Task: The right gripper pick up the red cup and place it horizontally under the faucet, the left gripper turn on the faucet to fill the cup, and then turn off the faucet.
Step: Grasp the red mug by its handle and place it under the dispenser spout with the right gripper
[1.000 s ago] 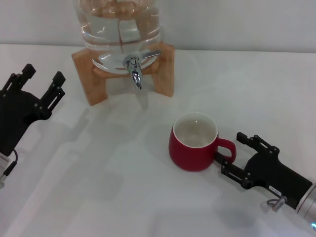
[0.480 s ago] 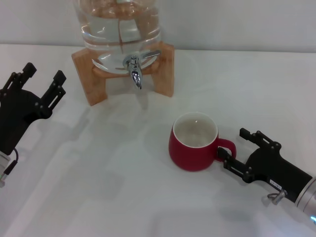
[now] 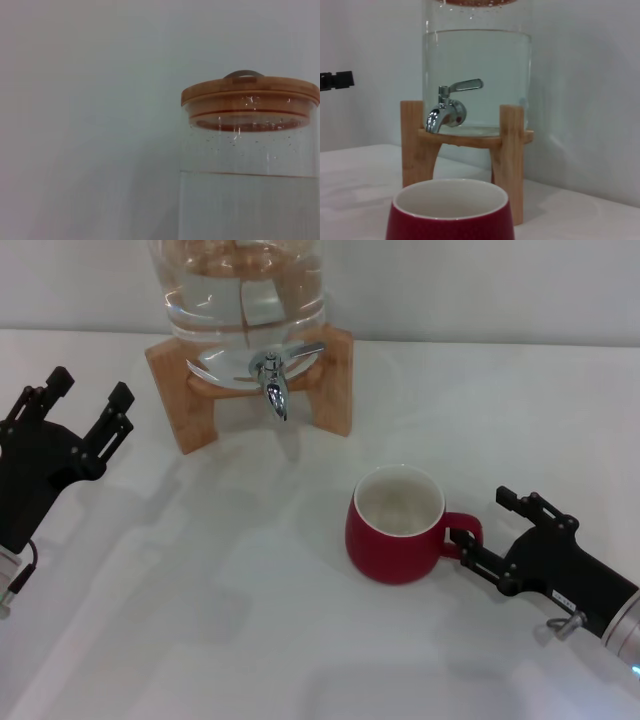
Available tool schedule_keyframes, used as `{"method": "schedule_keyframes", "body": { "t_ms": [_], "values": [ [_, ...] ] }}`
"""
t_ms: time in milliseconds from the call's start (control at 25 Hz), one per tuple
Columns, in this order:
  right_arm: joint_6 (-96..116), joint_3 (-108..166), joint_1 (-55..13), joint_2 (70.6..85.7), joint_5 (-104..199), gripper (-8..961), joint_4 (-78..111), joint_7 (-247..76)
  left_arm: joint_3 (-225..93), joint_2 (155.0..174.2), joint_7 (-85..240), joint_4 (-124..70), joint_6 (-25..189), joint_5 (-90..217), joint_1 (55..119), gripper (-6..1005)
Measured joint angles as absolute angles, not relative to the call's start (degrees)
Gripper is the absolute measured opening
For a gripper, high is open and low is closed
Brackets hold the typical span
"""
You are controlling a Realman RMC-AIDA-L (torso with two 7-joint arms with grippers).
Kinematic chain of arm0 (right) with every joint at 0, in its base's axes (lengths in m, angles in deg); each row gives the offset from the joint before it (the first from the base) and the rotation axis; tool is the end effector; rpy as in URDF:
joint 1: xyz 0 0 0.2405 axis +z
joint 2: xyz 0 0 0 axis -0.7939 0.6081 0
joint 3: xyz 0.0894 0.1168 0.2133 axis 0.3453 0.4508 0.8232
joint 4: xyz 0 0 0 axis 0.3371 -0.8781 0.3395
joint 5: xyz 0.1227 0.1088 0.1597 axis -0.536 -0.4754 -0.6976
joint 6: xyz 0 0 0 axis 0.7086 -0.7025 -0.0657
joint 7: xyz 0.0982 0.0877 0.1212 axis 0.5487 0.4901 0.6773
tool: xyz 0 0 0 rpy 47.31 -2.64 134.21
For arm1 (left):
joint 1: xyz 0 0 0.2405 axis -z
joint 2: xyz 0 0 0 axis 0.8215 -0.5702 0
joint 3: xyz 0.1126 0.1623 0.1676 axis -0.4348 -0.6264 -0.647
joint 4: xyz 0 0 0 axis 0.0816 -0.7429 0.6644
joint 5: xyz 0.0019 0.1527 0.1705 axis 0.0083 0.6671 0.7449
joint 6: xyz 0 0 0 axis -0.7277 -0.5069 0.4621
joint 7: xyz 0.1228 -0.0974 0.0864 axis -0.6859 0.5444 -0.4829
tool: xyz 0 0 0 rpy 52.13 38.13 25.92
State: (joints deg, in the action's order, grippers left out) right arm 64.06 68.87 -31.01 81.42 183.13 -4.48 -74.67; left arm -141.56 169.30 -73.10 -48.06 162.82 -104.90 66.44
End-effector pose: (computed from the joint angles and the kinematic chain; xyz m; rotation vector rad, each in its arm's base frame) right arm 0.3009 0.3206 -0.1179 -2.1815 0.4351 0.6972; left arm -0.3266 0.3305 -0.0104 -1.7727 -0.4833 -0.9225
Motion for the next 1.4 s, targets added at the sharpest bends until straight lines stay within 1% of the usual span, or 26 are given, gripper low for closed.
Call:
{"method": "schedule_keyframes", "body": {
  "t_ms": [1400],
  "values": [
    [60.67,72.31,-30.42,81.5,182.54,647,-6.17,-74.76,-141.56,169.3,-73.1,-47.97,162.05,-104.9,66.57,756]
  ]
}}
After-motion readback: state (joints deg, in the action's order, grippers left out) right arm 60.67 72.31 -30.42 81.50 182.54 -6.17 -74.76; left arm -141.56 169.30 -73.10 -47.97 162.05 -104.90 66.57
